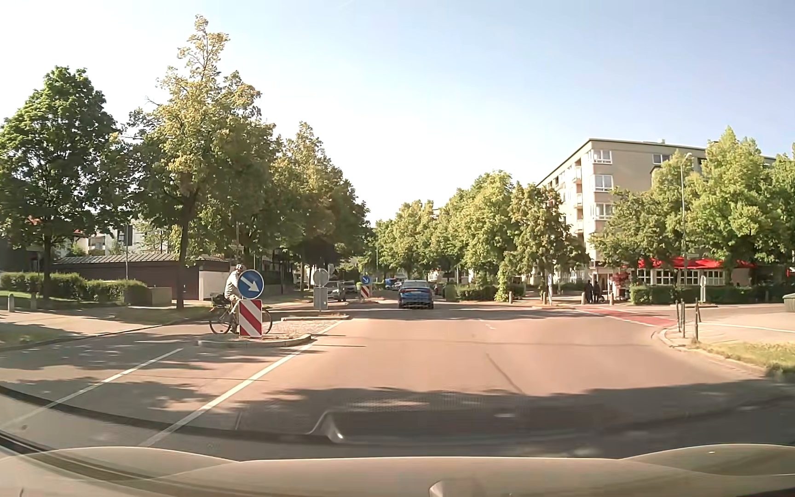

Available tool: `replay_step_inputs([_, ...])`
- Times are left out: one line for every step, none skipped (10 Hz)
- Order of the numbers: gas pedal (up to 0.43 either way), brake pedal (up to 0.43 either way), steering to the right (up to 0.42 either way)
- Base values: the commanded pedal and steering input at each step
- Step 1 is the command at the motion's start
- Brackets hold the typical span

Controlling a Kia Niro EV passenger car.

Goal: Follow the waypoints while adhering to traffic rules and regulations

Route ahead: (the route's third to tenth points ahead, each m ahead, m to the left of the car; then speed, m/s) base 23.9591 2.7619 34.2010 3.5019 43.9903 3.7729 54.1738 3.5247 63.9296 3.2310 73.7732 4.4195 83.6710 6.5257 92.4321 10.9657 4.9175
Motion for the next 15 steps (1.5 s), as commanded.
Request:
replay_step_inputs([0.209,0.000,-0.004])
replay_step_inputs([0.209,0.000,-0.004])
replay_step_inputs([0.209,0.000,-0.004])
replay_step_inputs([0.209,0.000,-0.003])
replay_step_inputs([0.209,0.000,-0.003])
replay_step_inputs([0.209,0.000,-0.003])
replay_step_inputs([0.209,0.000,-0.003])
replay_step_inputs([0.209,0.000,-0.003])
replay_step_inputs([0.209,0.000,-0.002])
replay_step_inputs([0.209,0.000,0.000])
replay_step_inputs([0.209,0.000,0.002])
replay_step_inputs([0.209,0.000,0.002])
replay_step_inputs([0.209,0.000,0.002])
replay_step_inputs([0.209,0.000,0.002])
replay_step_inputs([0.209,0.000,0.002])
